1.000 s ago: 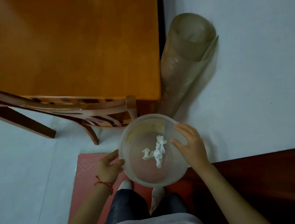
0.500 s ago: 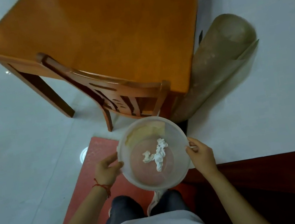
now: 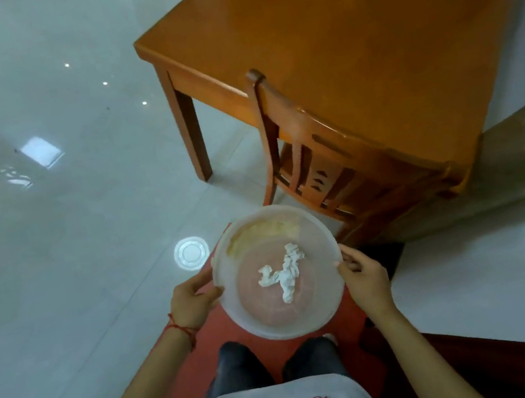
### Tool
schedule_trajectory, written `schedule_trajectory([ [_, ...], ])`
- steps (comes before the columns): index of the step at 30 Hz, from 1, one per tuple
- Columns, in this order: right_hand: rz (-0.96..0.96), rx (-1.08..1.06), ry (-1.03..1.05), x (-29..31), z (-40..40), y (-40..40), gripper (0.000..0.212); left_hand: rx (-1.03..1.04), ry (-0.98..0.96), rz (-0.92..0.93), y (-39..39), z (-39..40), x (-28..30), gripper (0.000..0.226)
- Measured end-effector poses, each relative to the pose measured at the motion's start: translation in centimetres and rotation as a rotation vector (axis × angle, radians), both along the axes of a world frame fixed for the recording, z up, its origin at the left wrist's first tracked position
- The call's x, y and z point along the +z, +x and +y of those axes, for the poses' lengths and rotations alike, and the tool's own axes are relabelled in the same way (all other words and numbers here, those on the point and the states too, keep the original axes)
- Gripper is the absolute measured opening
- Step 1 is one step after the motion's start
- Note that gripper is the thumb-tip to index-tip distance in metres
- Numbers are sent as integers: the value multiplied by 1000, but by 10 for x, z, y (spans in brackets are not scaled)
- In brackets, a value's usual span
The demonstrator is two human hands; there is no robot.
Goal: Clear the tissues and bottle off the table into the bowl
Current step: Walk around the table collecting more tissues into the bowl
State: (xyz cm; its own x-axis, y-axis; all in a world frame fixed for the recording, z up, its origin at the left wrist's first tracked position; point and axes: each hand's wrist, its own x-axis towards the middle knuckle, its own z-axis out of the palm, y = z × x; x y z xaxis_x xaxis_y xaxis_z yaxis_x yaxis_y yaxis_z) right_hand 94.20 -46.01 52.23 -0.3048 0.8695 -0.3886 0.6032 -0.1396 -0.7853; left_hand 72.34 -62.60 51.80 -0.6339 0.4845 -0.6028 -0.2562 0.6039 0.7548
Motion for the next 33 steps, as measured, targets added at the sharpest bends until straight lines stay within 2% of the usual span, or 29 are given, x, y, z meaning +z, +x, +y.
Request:
schedule_trajectory([
  [6,9,105,-9,0,-17,-82,36,156,21,7,-53,-51,-1,44],
  [16,24,460,30,-1,-20,-221,35,498,18,-1,-112,-110,-4,45],
  [24,82,751,36,-4,5,-333,35,793,53,-5,-156,-100,-1,44],
  [33,106,880,36,2,35,-435,36,966,65,4,-217,-72,5,44],
])
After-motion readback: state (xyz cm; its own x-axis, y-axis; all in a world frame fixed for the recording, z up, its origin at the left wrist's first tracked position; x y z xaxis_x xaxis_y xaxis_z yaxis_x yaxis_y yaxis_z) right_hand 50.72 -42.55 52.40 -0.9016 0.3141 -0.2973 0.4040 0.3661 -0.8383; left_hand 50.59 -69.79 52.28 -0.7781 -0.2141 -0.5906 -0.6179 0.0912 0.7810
